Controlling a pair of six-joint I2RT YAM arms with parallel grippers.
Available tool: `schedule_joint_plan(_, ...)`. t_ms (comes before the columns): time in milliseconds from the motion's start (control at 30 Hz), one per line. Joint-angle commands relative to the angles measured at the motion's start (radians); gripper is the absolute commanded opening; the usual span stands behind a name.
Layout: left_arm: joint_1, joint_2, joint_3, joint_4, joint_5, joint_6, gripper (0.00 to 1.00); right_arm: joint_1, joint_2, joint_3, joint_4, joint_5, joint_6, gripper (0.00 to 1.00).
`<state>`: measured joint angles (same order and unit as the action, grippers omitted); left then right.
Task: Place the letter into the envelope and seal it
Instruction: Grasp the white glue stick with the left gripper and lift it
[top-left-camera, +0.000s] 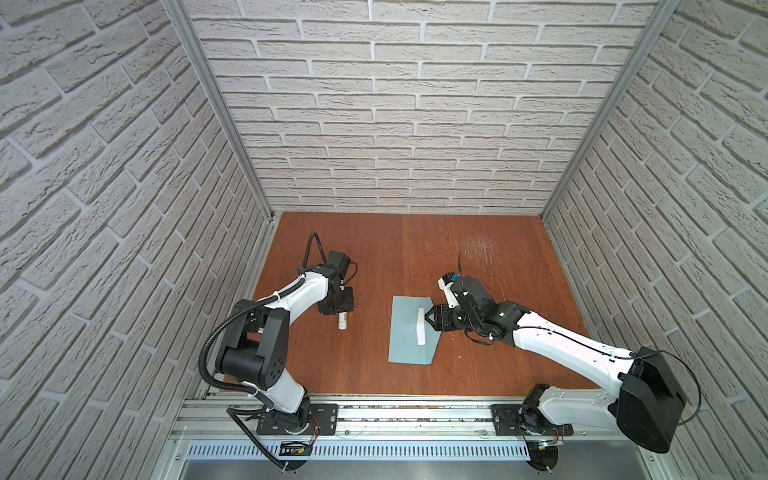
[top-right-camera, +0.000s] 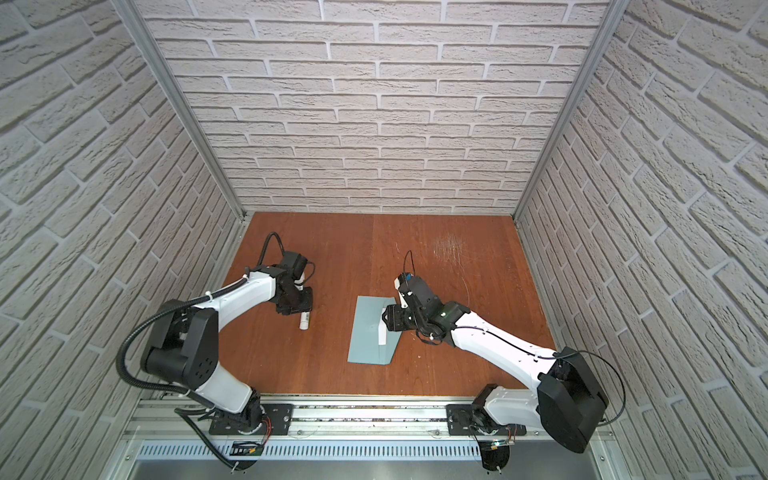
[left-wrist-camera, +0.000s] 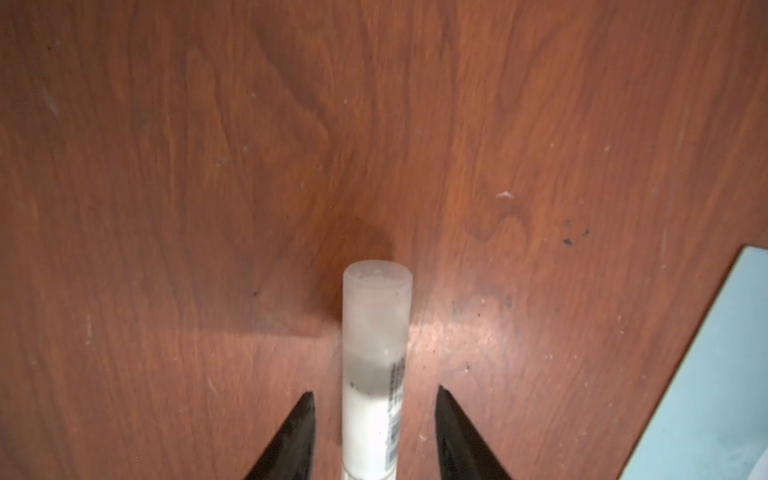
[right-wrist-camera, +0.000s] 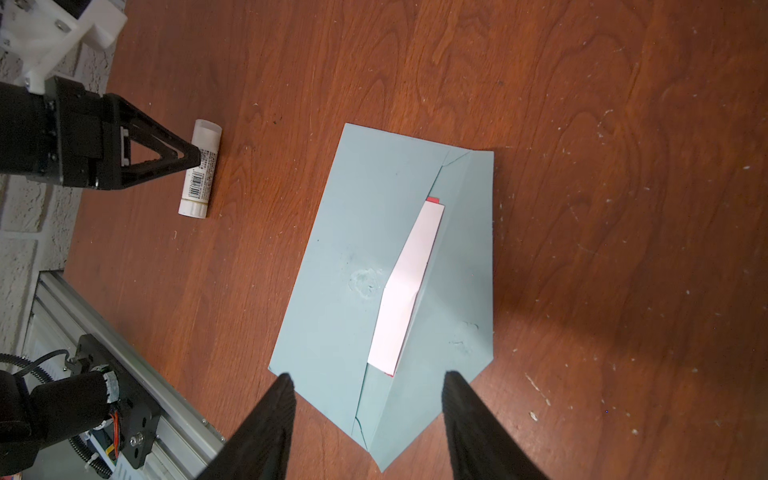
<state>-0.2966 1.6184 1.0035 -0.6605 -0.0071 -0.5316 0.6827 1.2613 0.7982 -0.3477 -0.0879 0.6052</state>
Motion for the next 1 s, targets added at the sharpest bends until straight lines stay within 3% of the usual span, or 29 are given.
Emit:
schedule_joint_plan(0,0.007,0.038,0.037,-0.057,-0.036,0.030,0.44,0.006,0.006,0.023,0.024,0.001,-0.027,0.59)
schedule_joint_plan(533,-0.004,0.134,0.036,-0.067,-0.056,0.035,0.27,0.006,0.038,0.030,0.005,0.025,-0.060,0.59)
schedule_joint_plan(733,-0.007,0.143,0.030,-0.085,-0.061,0.044,0.35,0.005,0.044,0.039,0.003,0.025,-0.067,0.59)
schedule_joint_plan(867,-0.021,0.113,0.037,-0.094,-0.059,0.064,0.23,0.003,0.030,0.058,-0.007,0.019,-0.062,0.58)
schedule_joint_plan(967,-0.072,0.015,0.049,-0.075,-0.035,0.099,0.18,0.004,-0.002,0.075,-0.008,0.005,-0.045,0.58)
